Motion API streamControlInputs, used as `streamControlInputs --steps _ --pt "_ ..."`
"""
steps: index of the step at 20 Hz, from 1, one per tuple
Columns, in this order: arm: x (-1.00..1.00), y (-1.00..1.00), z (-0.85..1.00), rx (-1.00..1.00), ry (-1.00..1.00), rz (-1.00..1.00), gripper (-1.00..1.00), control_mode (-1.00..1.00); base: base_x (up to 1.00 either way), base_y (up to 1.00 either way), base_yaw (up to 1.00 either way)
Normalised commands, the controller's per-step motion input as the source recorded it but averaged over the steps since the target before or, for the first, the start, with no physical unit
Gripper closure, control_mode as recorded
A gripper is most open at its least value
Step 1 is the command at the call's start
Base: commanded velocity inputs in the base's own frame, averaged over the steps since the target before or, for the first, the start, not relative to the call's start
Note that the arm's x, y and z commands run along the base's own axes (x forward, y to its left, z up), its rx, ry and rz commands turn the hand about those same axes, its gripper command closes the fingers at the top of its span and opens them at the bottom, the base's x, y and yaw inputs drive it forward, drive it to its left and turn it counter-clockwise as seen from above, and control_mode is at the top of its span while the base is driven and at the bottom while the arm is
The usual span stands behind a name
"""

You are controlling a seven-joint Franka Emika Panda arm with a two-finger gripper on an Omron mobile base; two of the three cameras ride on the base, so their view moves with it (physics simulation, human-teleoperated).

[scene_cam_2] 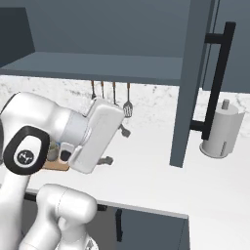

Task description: Pick the kettle from the counter and place it on the tray. Then pick the mug from the cabinet and place it on the tray. Then close the cabinet doors.

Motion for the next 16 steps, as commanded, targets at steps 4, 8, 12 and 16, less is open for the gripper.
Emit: streamControlInputs --steps 4,8,12,16 --pt "-0.24 -0.39 0.26 0.00 0.00 0.07 -1.00 -1.00 0.00 0.00 0.00" --pt "-0.20 -0.50 0.26 0.00 0.05 0.00 -1.00 -1.00 0.00 0.00 0.00" --pt "-0.25 -0.33 0.12 -0.01 0.03 -0.01 -1.00 -1.00 0.00 0.00 0.00" --pt "-0.22 -0.34 0.16 -0.01 0.00 -0.02 -1.00 -1.00 0.00 0.00 0.00"
